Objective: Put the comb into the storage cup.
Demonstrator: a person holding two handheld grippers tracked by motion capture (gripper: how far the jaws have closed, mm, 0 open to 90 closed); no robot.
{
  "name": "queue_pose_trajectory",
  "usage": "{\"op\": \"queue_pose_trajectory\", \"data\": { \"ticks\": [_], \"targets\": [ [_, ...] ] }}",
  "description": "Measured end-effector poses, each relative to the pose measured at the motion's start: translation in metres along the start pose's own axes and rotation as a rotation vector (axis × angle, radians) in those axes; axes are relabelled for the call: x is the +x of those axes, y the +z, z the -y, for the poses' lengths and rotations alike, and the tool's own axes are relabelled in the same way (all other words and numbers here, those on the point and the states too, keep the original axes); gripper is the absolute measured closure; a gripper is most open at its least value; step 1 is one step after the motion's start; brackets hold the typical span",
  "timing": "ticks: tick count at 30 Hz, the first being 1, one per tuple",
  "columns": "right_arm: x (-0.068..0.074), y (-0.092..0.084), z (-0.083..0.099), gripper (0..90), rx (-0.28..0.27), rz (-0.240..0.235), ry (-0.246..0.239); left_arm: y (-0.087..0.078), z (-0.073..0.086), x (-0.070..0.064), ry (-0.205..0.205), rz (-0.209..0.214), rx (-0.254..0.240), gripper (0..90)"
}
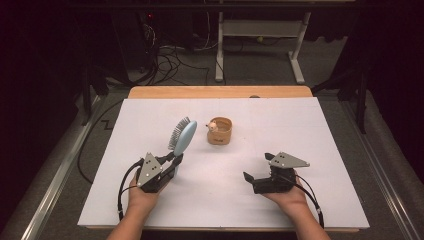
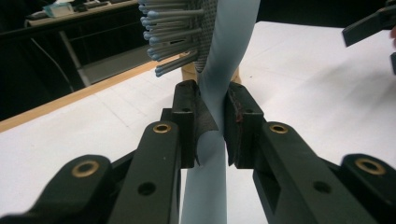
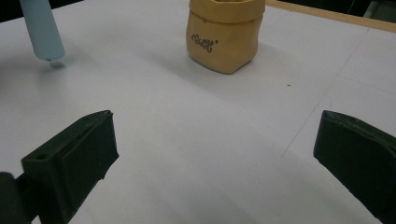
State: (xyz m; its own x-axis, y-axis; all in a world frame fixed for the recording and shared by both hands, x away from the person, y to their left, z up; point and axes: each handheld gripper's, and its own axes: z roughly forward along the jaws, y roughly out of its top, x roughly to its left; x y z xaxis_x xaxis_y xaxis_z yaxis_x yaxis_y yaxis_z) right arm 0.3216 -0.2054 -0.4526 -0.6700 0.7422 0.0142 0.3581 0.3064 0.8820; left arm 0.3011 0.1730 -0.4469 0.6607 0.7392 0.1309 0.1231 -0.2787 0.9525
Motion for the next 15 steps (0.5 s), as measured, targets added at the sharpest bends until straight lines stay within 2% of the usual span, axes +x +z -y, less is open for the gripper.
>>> {"op": "queue_pose_trajectory", "data": {
  "ticks": [5, 15],
  "targets": [
    [0.0, -0.0019, 0.0028, 0.3, -0.027, -0.021, 0.017, -0.0007, -0.0006, 0.0016, -0.031, 0.054, -0.029, 76.5],
    [0.0006, -0.0027, 0.0063, 0.3, -0.045, -0.056, 0.033, 0.0012, -0.0003, 0.0004, -0.045, 0.125, -0.054, 76.6]
  ]
}}
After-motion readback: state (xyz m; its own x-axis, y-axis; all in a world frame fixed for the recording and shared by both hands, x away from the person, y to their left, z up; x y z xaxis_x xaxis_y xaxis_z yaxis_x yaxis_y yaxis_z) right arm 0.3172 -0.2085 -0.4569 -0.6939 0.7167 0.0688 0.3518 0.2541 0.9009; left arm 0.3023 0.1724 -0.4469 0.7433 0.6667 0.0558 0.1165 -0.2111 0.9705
